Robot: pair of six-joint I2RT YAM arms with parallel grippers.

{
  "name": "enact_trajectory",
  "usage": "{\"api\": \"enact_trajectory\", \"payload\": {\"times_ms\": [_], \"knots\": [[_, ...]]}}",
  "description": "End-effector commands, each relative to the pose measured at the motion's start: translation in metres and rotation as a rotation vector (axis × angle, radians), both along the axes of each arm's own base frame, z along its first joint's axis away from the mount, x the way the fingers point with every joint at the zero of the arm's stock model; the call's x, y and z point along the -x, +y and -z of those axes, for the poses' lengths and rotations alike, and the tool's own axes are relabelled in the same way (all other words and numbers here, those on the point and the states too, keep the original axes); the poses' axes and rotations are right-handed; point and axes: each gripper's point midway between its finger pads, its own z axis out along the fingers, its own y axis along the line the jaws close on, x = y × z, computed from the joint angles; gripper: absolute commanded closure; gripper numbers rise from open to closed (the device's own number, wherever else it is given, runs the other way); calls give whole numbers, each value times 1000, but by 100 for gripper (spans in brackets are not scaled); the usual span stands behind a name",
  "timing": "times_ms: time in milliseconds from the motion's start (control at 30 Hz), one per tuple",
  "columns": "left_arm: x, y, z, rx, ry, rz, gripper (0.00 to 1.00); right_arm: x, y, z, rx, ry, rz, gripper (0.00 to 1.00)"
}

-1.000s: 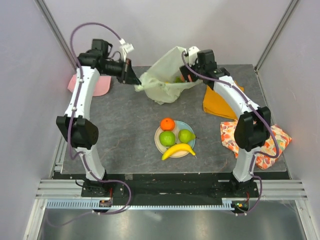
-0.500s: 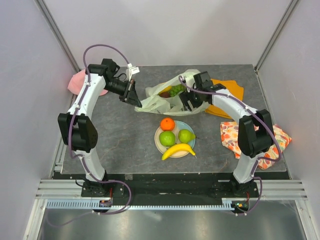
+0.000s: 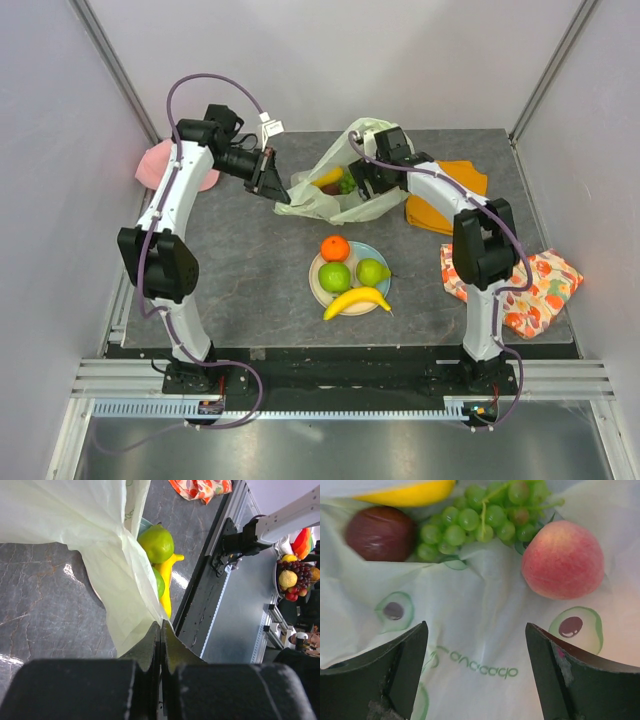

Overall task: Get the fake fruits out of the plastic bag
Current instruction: Adjust the plastic bag at the center of the board, then take out the fake fruit from the plastic bag.

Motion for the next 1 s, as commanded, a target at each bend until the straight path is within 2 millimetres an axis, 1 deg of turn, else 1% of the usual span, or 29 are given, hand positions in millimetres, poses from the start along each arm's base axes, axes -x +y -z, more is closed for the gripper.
{"api": "enact_trajectory", "payload": {"times_ms": [0, 33, 67, 100, 133, 167, 200, 267, 300, 333, 367, 400, 433, 467, 500, 533, 567, 600, 633, 667, 700, 733, 767, 800, 833, 867, 900, 933, 967], "knots": [[18, -8, 2, 11, 43, 52, 98, -36, -7, -10, 27, -92, 91, 12], [20, -8, 4, 7, 52, 56, 98, -40, -6, -11, 28, -103, 96, 11], [22, -9, 6, 4, 56, 60, 98, -47, -5, -17, 26, -122, 101, 10], [23, -11, 7, 1, 58, 68, 98, -51, -8, -12, 44, -125, 120, 10], [24, -12, 9, -2, 63, 69, 98, -55, -9, -12, 52, -133, 126, 8], [26, -14, 10, -5, 67, 75, 99, -60, -10, -18, 56, -153, 135, 7], [26, -14, 11, -7, 73, 76, 98, -63, -12, -14, 69, -153, 145, 6], [28, -15, 12, -7, 80, 79, 98, -71, -19, -18, 99, -180, 176, 4], [29, -15, 15, -9, 89, 80, 98, -74, -22, -14, 110, -182, 186, 3], [29, -16, 16, -10, 93, 82, 98, -78, -28, -16, 126, -194, 207, 2], [30, -16, 17, -11, 99, 83, 98, -82, -33, -14, 134, -198, 218, 2], [32, -16, 19, -13, 109, 84, 98, -86, -35, -4, 148, -190, 224, 2], [33, -16, 20, -15, 112, 85, 98, -91, -38, -5, 153, -197, 233, 2], [34, -17, 21, -16, 116, 88, 98, -97, -45, -3, 156, -203, 258, 2], [36, -17, 22, -18, 119, 90, 98, -102, -48, 9, 161, -194, 263, 2], [37, -17, 23, -19, 122, 93, 99, -110, -49, 4, 153, -214, 268, 2], [39, -17, 25, -23, 126, 96, 98, -116, -53, 7, 148, -219, 274, 2], [41, -17, 28, -27, 137, 97, 98, -121, -52, 21, 153, -207, 266, 2], [42, -17, 29, -31, 144, 98, 98, -131, -51, 15, 142, -231, 267, 2], [44, -18, 31, -36, 149, 101, 98, -136, -52, 29, 142, -223, 263, 2], [46, -18, 34, -40, 159, 104, 98, -141, -51, 29, 136, -233, 260, 2], [47, -18, 35, -42, 165, 105, 98, -149, -48, 21, 113, -256, 256, 2], [49, -19, 36, -46, 166, 110, 98, -154, -48, 23, 93, -262, 251, 2], [50, -19, 39, -53, 174, 111, 98, -155, -39, 30, 60, -249, 215, 2], [50, -20, 39, -55, 175, 114, 98, -159, -36, 25, 41, -262, 207, 4], [51, -21, 40, -57, 177, 119, 98, -162, -34, 25, 23, -269, 197, 7], [52, -22, 41, -59, 180, 121, 98, -162, -27, 28, 0, -260, 170, 10], [53, -23, 43, -64, 186, 121, 98, -164, -25, 24, -16, -266, 154, 21], [53, -24, 45, -67, 186, 127, 98, -164, -24, 25, -19, -264, 146, 25]]}}
